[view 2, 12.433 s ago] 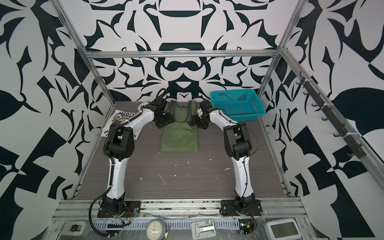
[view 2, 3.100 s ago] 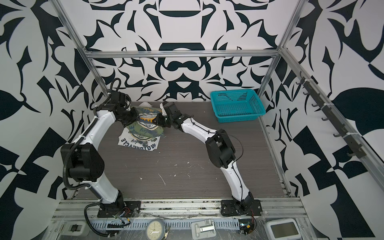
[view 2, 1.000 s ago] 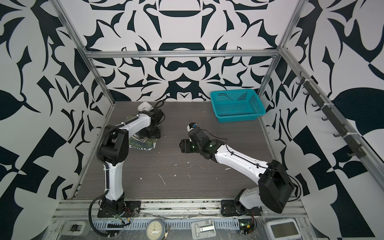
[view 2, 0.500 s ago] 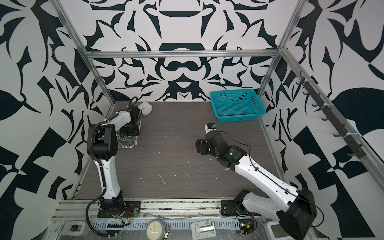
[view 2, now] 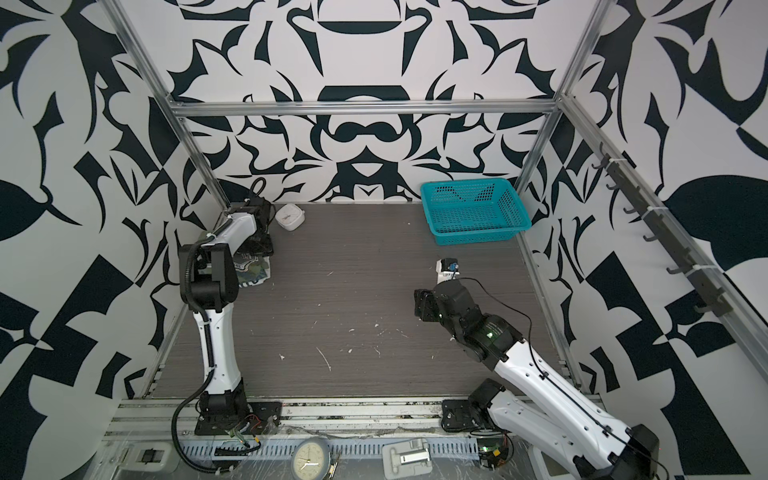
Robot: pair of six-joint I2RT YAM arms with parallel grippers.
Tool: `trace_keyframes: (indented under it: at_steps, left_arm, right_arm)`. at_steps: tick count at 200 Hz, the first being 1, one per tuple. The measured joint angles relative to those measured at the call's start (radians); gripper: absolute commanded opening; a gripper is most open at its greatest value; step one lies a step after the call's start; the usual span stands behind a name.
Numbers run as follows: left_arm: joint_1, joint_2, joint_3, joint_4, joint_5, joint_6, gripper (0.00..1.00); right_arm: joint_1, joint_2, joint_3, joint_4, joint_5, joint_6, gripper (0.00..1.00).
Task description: Fold and stack the tank tops
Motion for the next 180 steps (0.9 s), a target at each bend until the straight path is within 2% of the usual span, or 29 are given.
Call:
trace_keyframes:
  at_steps: [7, 12, 25, 45, 58, 78, 87, 100, 129, 155, 180]
  left_arm:
    - [0.000, 0.000, 0.016, -0.005, 0.000, -0.002, 0.84]
    - [-0.002, 0.000, 0.025, -0.008, -0.001, -0.007, 0.90]
    - [-0.009, -0.017, 0.026, -0.008, -0.002, -0.019, 0.94]
    - [-0.026, -0.103, -0.049, 0.005, -0.002, -0.042, 0.98]
    - [-0.050, -0.204, -0.137, 0.024, -0.002, -0.057, 0.99]
    - [-0.110, -0.441, -0.326, 0.108, 0.000, -0.083, 1.00]
    - [-0.136, -0.565, -0.423, 0.166, 0.001, -0.096, 0.99]
    - [-0.171, -0.747, -0.575, 0.261, 0.010, -0.114, 0.99]
    - [-0.168, -1.115, -0.937, 0.506, -0.008, -0.132, 0.99]
    - [-0.161, -1.286, -1.212, 0.718, -0.065, -0.091, 0.99]
    - [-0.161, -1.318, -1.385, 0.877, -0.086, -0.024, 0.99]
  right_arm:
    - [0.000, -0.005, -0.006, 0.004, 0.005, -0.006, 0.74]
    - [0.000, -0.008, -0.010, 0.009, 0.010, -0.013, 0.75]
    - [0.000, -0.010, -0.017, 0.018, 0.021, -0.031, 0.75]
    - [0.000, -0.010, -0.021, 0.032, 0.045, -0.068, 0.78]
    - [0.000, -0.010, -0.021, 0.039, 0.069, -0.100, 0.88]
    - [-0.006, -0.003, -0.018, 0.034, 0.144, -0.140, 0.93]
    - [-0.015, 0.005, -0.012, 0.035, 0.186, -0.161, 0.98]
    - [-0.040, 0.019, -0.005, 0.045, 0.243, -0.200, 0.99]
    - [-0.184, 0.085, -0.002, 0.121, 0.299, -0.283, 0.99]
    - [-0.297, 0.175, -0.036, 0.247, 0.319, -0.349, 0.99]
    - [-0.338, 0.268, -0.114, 0.370, 0.337, -0.405, 0.99]
